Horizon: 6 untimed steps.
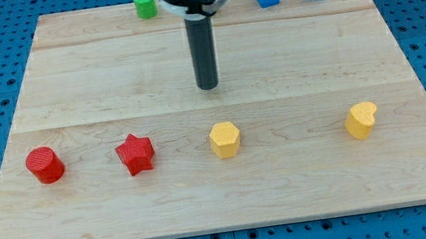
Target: Go near the blue triangle
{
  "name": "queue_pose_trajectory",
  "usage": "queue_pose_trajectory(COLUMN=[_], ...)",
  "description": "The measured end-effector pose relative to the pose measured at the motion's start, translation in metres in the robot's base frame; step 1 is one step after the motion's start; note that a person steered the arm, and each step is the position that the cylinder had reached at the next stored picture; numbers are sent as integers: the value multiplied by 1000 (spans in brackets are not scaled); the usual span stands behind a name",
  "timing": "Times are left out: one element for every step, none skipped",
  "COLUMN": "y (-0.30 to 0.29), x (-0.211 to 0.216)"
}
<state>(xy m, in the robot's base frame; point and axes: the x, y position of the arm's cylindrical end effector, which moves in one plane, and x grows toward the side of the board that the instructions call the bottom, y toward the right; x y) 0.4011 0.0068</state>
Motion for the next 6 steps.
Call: queue_pose_trajectory(y=[43,75,110,147,196,244], x=[-14,-42,-73,-107,-129,-146])
